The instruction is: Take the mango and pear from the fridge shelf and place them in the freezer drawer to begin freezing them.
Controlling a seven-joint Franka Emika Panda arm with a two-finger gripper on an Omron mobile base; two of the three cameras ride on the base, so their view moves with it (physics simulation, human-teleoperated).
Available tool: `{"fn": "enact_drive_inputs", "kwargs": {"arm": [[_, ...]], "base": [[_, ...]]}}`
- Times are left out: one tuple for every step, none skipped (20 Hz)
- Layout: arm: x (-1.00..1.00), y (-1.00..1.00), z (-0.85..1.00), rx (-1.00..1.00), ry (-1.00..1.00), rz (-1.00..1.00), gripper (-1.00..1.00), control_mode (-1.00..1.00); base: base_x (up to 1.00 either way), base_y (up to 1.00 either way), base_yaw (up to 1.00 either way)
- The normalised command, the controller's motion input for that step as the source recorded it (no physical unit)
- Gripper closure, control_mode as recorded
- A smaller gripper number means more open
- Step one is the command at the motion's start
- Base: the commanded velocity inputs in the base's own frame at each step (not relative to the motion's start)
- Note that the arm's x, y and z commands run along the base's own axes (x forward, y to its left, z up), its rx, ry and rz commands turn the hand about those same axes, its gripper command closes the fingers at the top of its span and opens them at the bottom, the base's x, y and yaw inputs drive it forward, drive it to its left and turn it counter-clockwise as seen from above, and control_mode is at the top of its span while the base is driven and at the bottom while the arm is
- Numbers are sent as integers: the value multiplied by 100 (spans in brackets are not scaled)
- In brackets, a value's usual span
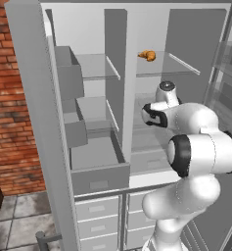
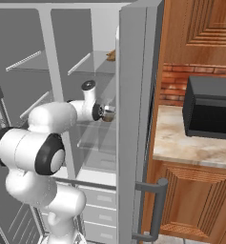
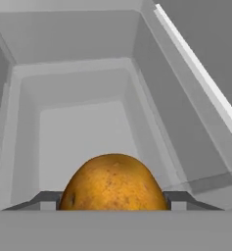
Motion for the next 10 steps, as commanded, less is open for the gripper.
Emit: {"fn": "enact_drive_inputs", "kwargs": {"arm": [[-84, 23, 56, 0, 0, 0, 100, -100], [-84, 26, 56, 0, 0, 0, 100, -100], [-84, 42, 60, 0, 0, 0, 100, -100], [-87, 44, 58, 0, 0, 0, 100, -100], [-84, 46, 53, 0, 0, 0, 100, -100], [-86, 51, 51, 0, 0, 0, 100, -100], [-89, 60, 45, 0, 1, 0, 100, -100], [-95, 61, 37, 0, 4, 0, 100, -100], [-99, 59, 31, 0, 4, 0, 100, -100], [-100, 64, 21, 0, 5, 0, 100, -100]], "base": [[0, 0, 0], [0, 0, 0], [0, 0, 0], [0, 0, 0], [0, 0, 0], [0, 0, 0], [0, 0, 0], [0, 0, 0], [0, 0, 0], [0, 0, 0]]}}
